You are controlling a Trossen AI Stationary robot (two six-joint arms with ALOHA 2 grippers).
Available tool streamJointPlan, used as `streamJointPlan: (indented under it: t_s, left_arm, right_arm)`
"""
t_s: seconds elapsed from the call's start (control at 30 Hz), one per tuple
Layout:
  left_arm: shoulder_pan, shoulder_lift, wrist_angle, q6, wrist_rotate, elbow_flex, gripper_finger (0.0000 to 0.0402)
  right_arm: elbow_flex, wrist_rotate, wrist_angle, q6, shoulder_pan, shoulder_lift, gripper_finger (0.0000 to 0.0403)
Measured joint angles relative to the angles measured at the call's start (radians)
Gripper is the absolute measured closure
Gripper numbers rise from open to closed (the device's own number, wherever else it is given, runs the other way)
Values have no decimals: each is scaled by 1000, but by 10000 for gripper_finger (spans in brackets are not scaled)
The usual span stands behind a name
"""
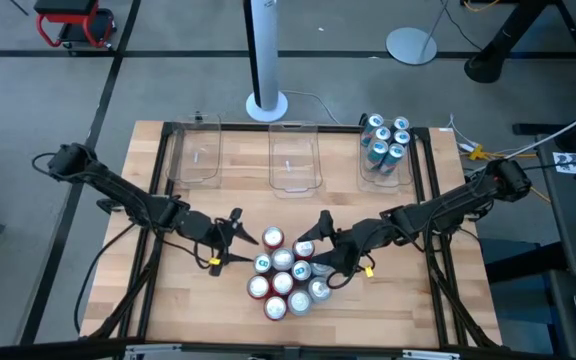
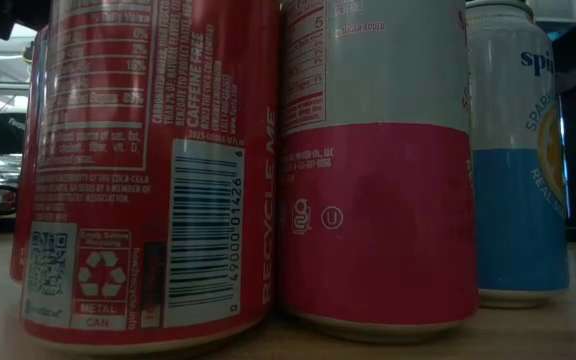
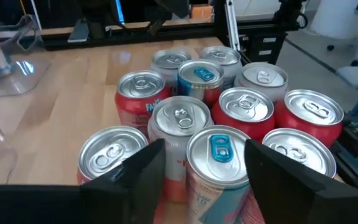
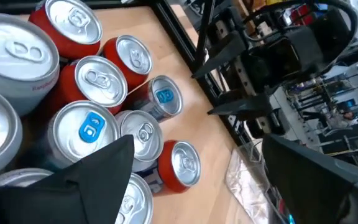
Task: Sort soda cans
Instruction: Put the blue soda can into the top right transparent bin
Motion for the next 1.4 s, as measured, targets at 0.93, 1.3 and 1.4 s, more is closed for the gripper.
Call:
streamJointPlan:
  t_s: [0.93, 1.3, 1.4]
  left_arm:
    - [-13, 134, -33, -103, 11, 0, 121]
    - [-12, 128, -44, -104, 10, 0, 121]
    - [-11, 128, -44, -129, 11, 0, 121]
  right_arm:
    - [0, 19, -22, -30, 0, 21, 49]
    - [0, 18, -22, -30, 0, 60, 49]
    - [0, 18, -22, -30, 0, 60, 49]
